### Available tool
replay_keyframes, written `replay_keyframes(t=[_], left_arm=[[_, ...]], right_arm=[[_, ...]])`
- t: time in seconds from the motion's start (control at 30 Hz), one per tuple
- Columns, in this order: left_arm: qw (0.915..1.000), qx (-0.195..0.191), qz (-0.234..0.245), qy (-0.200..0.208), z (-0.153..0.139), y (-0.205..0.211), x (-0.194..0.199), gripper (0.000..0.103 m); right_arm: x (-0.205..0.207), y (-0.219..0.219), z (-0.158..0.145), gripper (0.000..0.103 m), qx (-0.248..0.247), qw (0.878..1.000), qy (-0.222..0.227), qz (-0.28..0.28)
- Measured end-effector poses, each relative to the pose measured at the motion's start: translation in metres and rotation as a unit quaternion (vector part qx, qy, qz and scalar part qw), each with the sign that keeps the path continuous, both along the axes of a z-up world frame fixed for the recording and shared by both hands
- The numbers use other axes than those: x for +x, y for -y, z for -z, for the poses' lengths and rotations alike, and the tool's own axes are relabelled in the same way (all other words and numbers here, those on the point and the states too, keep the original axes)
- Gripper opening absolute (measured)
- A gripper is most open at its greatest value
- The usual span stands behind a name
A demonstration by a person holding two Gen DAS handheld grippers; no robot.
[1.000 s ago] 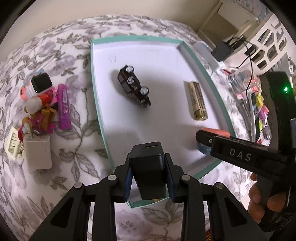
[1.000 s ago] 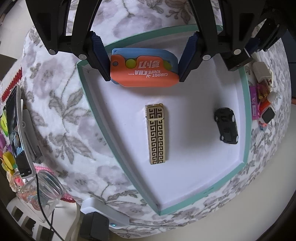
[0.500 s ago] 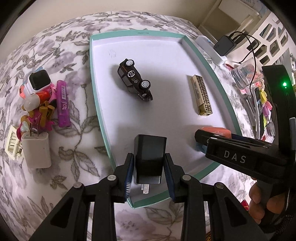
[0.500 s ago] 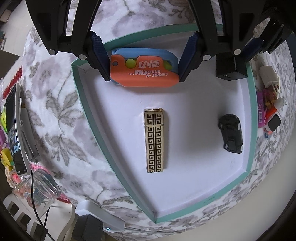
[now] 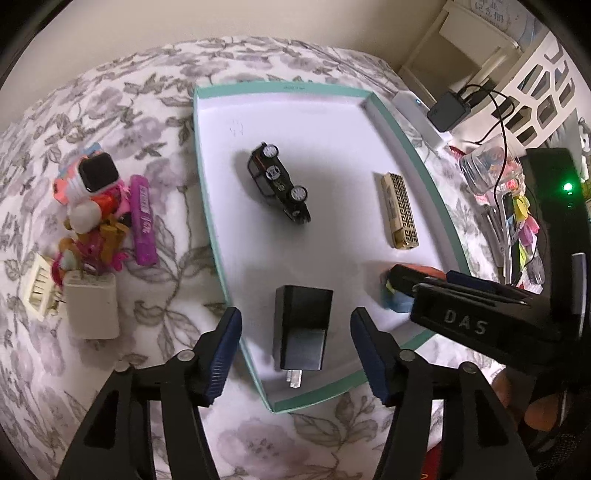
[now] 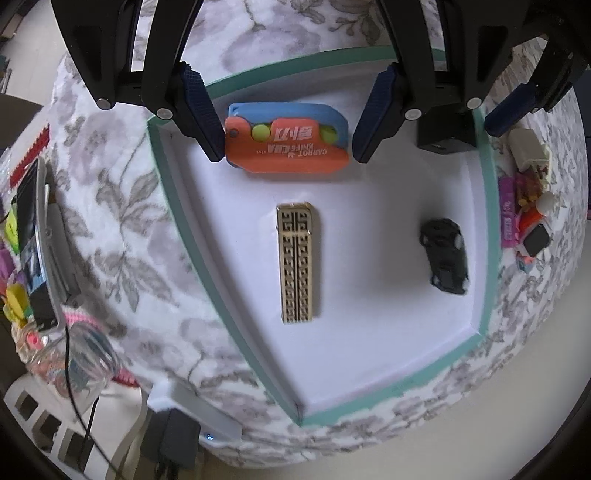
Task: Organize rigid objects
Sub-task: 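Move both tools back toward the remaining objects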
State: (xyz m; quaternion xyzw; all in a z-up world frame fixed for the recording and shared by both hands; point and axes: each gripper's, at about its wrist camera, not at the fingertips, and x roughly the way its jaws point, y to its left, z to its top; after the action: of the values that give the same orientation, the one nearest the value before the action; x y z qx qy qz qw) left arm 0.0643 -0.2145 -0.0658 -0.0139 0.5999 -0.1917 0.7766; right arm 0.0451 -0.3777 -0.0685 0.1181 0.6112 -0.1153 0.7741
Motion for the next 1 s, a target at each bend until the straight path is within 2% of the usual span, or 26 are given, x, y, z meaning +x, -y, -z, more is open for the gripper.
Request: replay_keyframes(t=[0.33,0.5,0.6,0.73,0.77,0.8,0.83,1.0], left_arm=[[0.9976,0.010,-0.051,0.044,-0.030,-0.028,0.007,0.064],[0.9930,0.051,-0.086,0.062,-0.038,-0.052,0.011,0.064],[0.9897,0.071,-0.109,0.059,-0.035,-0.070,0.015,0.064],[0.9863,0.065,-0.146,0.039,-0.029,-0.097,0.017,0.065],[0.9853,0.064,-0.154,0.036,-0.029,-0.103,0.016,0.069],[0.9839,0.061,-0.165,0.032,-0.027,-0.110,0.017,0.078],[0.9826,0.057,-0.174,0.030,-0.026,-0.116,0.016,0.081],[0.9770,0.047,-0.205,0.031,-0.027,-0.141,0.015,0.086]], right_arm=[[0.001,-0.006,-0.022,0.075,-0.003,0.999,0.034,-0.009],[0.005,-0.025,-0.013,0.077,-0.007,0.999,0.033,-0.035],[0.006,-0.037,-0.011,0.081,-0.012,0.998,0.035,-0.053],[0.008,-0.052,-0.010,0.083,-0.015,0.996,0.043,-0.073],[0.008,-0.055,-0.010,0.084,-0.013,0.996,0.046,-0.077],[0.009,-0.060,-0.010,0.086,-0.013,0.995,0.048,-0.083],[0.009,-0.063,-0.009,0.088,-0.012,0.995,0.050,-0.086],[0.012,-0.077,-0.006,0.091,0.015,0.994,0.056,-0.090]])
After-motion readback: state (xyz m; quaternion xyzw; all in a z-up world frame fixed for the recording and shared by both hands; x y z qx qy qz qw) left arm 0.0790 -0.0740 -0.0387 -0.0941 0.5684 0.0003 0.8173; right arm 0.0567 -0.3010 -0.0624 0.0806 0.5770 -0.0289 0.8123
